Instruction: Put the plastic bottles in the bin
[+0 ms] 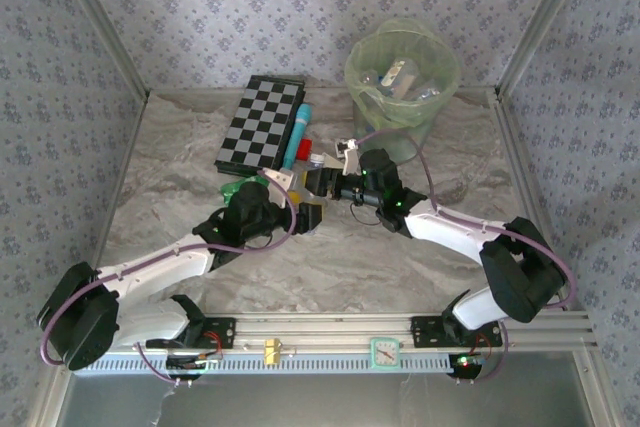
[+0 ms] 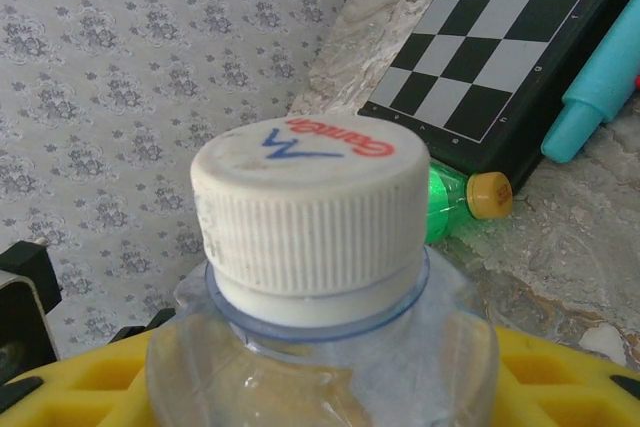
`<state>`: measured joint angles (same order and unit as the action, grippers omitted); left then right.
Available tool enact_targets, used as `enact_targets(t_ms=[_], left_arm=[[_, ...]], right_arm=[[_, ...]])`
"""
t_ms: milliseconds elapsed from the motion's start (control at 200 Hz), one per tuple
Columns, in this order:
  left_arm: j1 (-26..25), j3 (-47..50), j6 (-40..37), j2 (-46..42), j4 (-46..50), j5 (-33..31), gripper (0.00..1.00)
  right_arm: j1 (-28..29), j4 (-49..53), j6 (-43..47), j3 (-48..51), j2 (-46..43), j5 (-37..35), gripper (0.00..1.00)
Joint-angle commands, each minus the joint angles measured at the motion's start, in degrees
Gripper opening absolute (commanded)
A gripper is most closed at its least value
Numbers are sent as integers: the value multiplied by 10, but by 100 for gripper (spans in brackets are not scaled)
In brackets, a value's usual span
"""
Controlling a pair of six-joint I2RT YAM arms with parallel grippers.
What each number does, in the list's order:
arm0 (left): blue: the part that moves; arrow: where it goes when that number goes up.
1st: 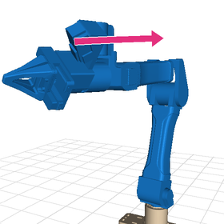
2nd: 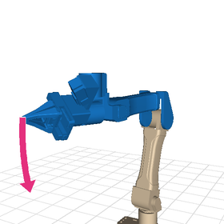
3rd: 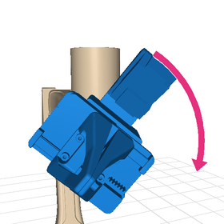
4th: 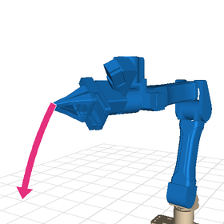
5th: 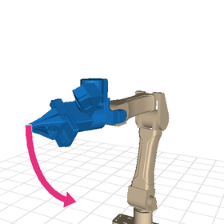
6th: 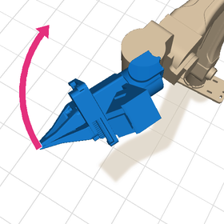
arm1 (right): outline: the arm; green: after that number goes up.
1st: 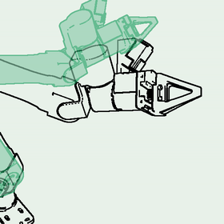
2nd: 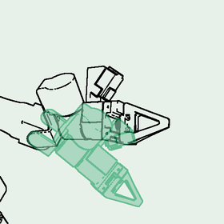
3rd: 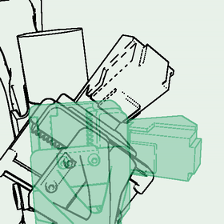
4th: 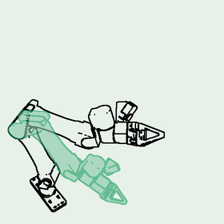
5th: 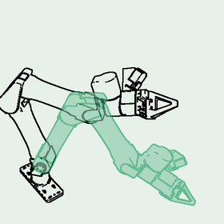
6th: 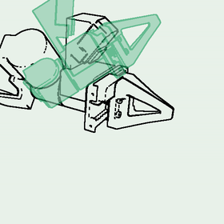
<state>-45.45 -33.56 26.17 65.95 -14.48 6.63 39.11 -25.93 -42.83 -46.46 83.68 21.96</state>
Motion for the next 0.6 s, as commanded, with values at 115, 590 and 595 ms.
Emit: enact_targets(t_ms=[115,590,595], left_arm=[[-2,5,1,-49,14,-90,96],[128,44,170,-32,95,-124,100],[129,45,172,-31,94,-122,100]], right_arm=[[-27,53,43,-17,-34,-16,53],[-160,303,210,-157,-222,-79,49],[-162,303,210,-160,-222,-78,49]])
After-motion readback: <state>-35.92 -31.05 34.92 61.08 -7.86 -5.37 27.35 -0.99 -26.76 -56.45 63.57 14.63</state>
